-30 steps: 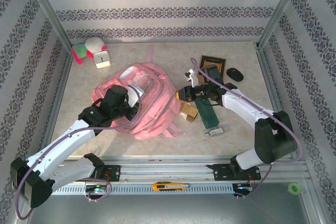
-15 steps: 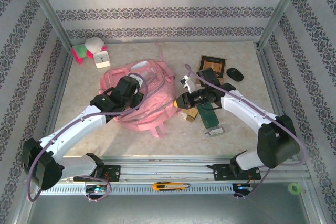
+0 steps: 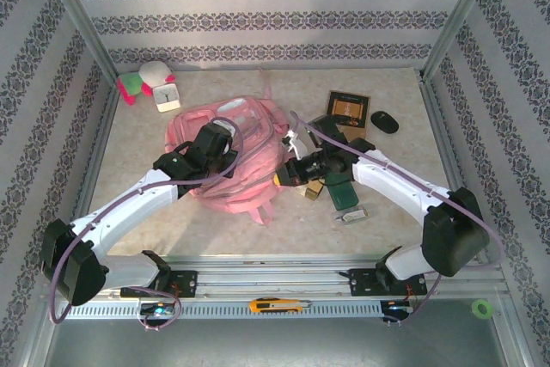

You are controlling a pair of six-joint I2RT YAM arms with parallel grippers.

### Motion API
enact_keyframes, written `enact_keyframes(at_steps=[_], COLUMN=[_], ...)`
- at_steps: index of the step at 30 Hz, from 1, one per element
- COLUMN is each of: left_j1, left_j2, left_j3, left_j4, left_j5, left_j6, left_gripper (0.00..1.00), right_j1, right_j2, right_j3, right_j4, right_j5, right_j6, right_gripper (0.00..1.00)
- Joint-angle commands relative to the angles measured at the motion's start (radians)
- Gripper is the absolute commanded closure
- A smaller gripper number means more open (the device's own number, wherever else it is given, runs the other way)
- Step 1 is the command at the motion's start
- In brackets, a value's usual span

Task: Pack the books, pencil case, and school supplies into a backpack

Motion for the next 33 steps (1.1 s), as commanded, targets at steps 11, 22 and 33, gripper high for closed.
enact_keyframes(at_steps=[11, 22, 33], left_j1=[-0.05, -0.075, -0.036], left_j2=[-0.01, -0.182, 0.018], left_j3=[0.018, -0.055, 0.128], left_j4=[0.182, 0.1, 0.118], left_j5=[-0.001, 0.036, -0.228], left_j6=[-0.156, -0.181, -0.284], left_gripper=[1.0, 1.0, 1.0], right_j1=[0.051, -0.125, 0.039], right_j2=[-0.038, 0.078, 0.058], right_j3=[-0.065, 0.06, 0.098], right_j4=[0.251, 0.167, 0.135], right_j5=[0.044, -0.034, 0.025], right_j6=[0.269, 0.079, 0.058], right_gripper=[1.0, 1.0, 1.0])
